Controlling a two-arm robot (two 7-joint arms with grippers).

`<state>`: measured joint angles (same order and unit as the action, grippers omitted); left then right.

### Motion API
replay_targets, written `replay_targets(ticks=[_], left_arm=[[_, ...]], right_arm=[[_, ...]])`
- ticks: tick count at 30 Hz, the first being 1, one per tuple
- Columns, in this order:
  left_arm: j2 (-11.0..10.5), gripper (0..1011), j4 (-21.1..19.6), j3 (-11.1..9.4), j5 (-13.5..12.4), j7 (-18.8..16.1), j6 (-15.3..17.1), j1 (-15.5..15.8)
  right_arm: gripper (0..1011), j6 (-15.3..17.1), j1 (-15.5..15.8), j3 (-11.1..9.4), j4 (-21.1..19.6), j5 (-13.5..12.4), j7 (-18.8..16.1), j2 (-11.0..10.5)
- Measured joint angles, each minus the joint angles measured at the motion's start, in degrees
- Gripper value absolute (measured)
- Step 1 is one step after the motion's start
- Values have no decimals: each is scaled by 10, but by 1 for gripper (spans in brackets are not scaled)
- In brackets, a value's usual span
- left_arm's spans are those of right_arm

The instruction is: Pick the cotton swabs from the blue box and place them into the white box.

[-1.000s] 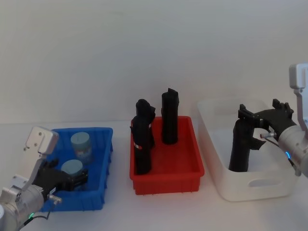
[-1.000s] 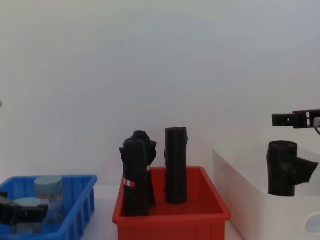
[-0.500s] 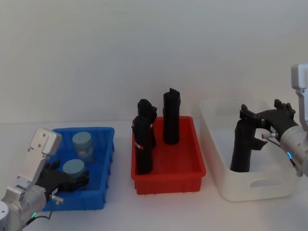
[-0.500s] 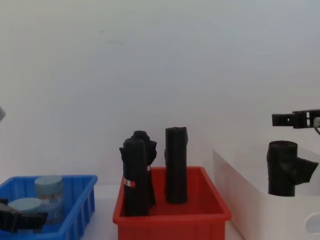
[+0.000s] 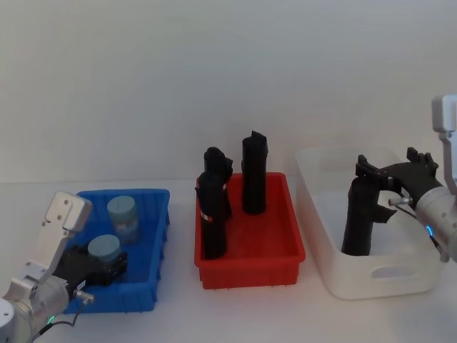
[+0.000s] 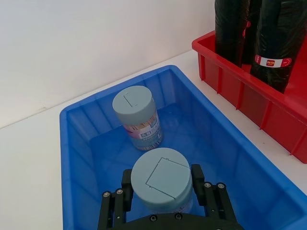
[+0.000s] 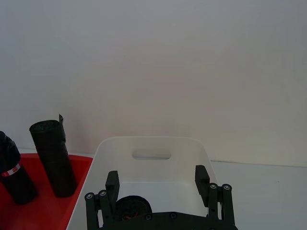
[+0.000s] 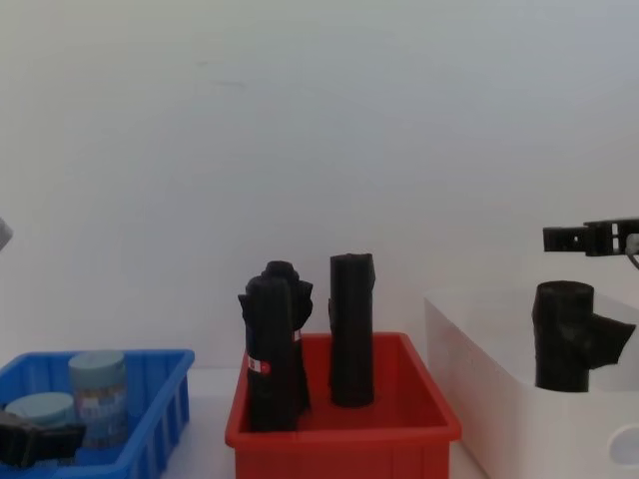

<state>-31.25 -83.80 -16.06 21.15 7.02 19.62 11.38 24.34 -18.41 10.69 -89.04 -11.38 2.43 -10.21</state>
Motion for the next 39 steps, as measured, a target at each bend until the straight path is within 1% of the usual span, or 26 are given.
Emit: replay_targets(ticks=[1,4,16,21,27,39], left_arm=[[0,746,1,0,0,0,0,0],[0,690,1,0,-1,0,0,1],[1,682,3,0,-2,1,-1,1],[1,682,-3,0,-6,-1,-1,0],[-1,682,-26,3,-10,-16,-8,-4],[-14,682,-98,16,-34,-60,-15,-9]], right_arm=[[1001,0,0,0,0,0,0,0],[1001,0,0,0,0,0,0,0],[1001,0,0,0,0,0,0,0],[1001,0,0,0,0,0,0,0],[1001,0,0,0,0,0,0,0],[1001,0,0,0,0,0,-1,0]])
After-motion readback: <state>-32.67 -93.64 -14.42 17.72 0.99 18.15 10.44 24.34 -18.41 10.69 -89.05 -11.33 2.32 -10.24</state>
